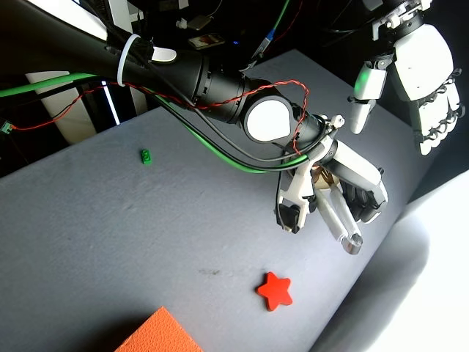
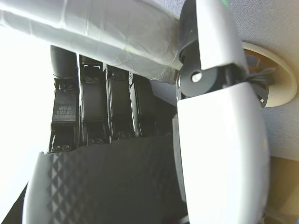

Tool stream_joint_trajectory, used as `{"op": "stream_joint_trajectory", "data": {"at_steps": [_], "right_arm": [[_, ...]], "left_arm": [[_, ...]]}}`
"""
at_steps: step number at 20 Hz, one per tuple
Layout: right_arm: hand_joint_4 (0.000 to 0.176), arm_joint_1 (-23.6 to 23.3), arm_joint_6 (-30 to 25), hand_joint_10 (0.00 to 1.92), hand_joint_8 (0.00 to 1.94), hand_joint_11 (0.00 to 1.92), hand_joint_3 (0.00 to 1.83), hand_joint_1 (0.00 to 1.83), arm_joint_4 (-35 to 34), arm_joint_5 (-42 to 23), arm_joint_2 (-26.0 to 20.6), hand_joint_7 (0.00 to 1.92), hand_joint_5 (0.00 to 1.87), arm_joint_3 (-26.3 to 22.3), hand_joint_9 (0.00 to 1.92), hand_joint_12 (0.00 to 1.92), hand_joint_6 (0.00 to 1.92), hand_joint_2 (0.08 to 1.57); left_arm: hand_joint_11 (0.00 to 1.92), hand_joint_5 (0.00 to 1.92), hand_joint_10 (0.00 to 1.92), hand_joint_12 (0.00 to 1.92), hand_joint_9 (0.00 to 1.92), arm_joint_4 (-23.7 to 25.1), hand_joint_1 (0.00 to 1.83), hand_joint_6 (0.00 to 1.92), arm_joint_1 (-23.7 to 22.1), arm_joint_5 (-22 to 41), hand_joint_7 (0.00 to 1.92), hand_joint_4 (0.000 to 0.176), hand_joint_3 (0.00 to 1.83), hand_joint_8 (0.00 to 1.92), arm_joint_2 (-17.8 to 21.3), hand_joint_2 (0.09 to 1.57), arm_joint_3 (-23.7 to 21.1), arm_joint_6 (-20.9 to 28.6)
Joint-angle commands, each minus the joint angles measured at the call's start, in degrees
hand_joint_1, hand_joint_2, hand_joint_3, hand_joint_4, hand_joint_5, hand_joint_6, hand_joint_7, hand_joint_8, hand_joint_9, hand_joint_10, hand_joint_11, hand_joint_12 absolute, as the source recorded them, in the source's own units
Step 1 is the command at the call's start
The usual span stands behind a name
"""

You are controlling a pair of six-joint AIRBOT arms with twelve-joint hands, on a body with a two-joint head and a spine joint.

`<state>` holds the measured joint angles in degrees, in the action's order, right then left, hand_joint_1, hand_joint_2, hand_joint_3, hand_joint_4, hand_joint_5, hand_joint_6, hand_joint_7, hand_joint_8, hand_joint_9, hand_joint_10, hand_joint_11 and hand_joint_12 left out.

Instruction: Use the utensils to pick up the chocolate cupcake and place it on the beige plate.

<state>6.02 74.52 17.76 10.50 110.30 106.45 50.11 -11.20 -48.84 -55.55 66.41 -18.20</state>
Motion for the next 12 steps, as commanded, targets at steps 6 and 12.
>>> {"op": "stream_joint_trajectory", "data": {"at_steps": [6,12], "right_arm": [[0.0,-1.0,0.6,0.99,0.41,0.35,0.0,1.22,0.9,-6.4,-0.5,0.69,0.75,0.0,0.5,1.46,0.26,1.11],[0.0,-1.7,0.5,0.95,0.37,0.35,0.0,1.2,0.9,-6.4,-0.8,0.71,0.78,0.0,0.5,1.42,0.18,1.12]], "left_arm": [[0.0,0.19,0.0,0.36,0.18,3.8,0.28,0.0,-0.7,2.1,0.2,0.0,0.0,0.0,0.3,1.05,0.1,-0.3],[0.0,0.16,0.01,0.27,0.15,3.8,0.25,0.0,-0.7,2.0,0.17,0.0,0.0,0.01,0.3,1.05,0.1,-0.3]]}}
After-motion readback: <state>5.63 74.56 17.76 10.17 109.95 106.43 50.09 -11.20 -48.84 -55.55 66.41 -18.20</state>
